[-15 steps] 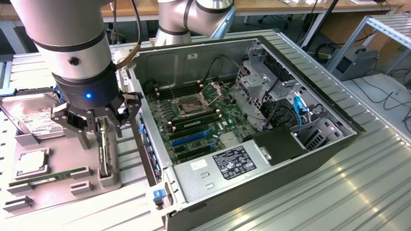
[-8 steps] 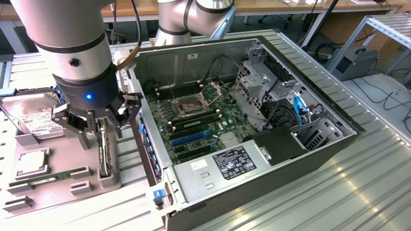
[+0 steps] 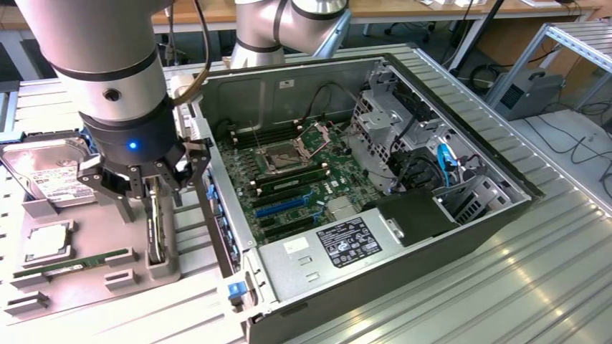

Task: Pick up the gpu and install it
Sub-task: 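Pick up the gpu and move the gpu toward the slot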

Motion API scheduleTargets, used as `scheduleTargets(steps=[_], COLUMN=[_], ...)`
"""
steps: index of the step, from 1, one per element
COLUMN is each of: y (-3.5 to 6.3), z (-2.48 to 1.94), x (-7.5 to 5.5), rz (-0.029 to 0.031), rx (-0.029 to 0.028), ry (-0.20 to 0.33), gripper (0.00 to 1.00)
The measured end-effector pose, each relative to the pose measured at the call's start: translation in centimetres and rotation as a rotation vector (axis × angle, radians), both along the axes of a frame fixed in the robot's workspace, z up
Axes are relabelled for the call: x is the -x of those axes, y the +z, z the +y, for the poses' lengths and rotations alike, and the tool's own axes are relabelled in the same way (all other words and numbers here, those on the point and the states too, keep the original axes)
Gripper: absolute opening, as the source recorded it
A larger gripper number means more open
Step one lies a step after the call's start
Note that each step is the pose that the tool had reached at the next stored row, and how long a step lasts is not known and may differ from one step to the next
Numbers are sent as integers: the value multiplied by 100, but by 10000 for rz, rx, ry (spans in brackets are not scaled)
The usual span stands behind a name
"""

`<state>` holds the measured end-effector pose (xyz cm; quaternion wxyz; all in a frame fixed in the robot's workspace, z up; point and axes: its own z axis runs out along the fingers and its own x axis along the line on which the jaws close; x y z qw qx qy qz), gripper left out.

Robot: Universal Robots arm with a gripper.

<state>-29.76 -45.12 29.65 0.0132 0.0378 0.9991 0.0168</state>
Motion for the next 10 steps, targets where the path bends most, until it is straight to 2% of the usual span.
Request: scheduleTargets(steps=[10], y=[-25], z=[0], x=[0], rz=[0], rx=[21], ry=[0], gripper=[42])
